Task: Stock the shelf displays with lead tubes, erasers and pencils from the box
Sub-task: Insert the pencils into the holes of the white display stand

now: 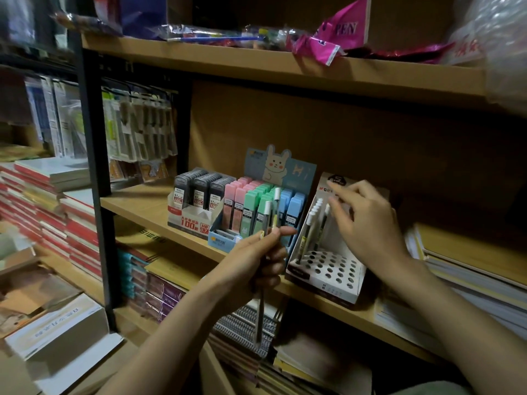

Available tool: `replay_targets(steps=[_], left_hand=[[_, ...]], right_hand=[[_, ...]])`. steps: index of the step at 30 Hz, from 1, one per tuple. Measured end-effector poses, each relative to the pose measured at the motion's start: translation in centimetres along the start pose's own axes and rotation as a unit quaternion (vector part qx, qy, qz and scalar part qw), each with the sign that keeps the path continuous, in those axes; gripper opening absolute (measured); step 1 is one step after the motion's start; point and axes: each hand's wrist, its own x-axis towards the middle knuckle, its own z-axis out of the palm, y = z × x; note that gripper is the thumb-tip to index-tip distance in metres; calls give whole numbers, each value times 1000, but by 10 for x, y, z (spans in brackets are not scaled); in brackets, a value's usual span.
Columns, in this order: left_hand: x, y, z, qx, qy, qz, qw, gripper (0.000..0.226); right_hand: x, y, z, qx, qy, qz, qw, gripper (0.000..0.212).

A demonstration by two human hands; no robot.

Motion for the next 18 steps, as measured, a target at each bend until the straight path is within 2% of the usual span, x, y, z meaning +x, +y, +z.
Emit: replay_targets(steps=[2, 5, 8, 10, 14, 15, 18], left_hand=[[-4, 3, 3, 13, -55, -11, 998, 38], [-7, 5, 8, 40, -94, -21, 995, 38], [-9, 6, 11, 49, -101, -21, 993, 37], [-10, 6, 10, 44, -90, -18, 995, 37], [-9, 0, -2, 93, 43, -8, 995, 31], [-8, -2, -5, 103, 72, -9, 992, 30], [-5, -10, -9, 129, 131, -19, 983, 26]], right_hand=[[1, -17, -5, 118, 12, 17, 993, 36], [4, -43, -7, 290, -86, 94, 948, 37], [5, -54, -8, 377, -112, 133, 910, 27], [5, -51, -11, 395, -108, 135, 902, 24], [13, -29, -25, 417, -45, 135, 898, 23], [14, -22, -28, 387, -19, 128, 913, 24], [10, -3, -29, 206, 33, 77, 975, 26]])
